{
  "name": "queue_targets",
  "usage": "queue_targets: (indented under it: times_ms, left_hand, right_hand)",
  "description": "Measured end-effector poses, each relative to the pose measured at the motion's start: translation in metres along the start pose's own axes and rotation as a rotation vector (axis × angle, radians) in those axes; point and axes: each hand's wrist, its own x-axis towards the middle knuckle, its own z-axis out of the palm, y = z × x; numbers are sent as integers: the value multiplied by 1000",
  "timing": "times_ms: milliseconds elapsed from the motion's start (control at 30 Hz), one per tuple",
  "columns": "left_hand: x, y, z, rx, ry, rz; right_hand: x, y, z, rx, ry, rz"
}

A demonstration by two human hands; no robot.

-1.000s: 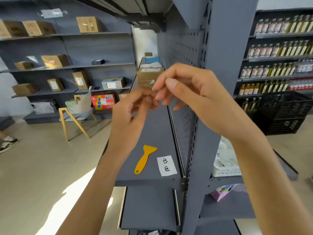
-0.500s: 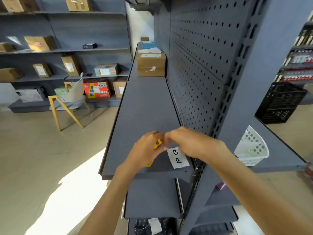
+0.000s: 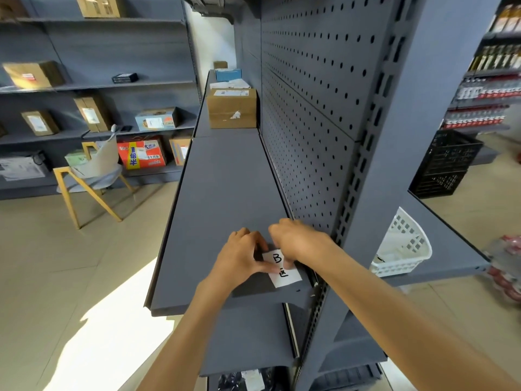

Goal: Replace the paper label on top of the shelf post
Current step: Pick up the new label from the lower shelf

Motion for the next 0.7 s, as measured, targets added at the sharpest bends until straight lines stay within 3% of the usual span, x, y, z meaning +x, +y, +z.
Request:
queue_targets:
  times_ms: [267,400,533,700]
  left_hand:
    - [1,4,3,-79,-3,-10]
    - [-12,2,-5,-208,179,34]
    - [-25,4,-25,-362,363,121]
    - [-48,20,-65,-368,509,261]
  right_hand:
    - [-10,-3,-5,-7,23,-40]
    - [-18,-4,-12,72,103,-107]
    - [-33,-4,-29,196,305,-199]
    - [-64,-7,-56,446,504,-326]
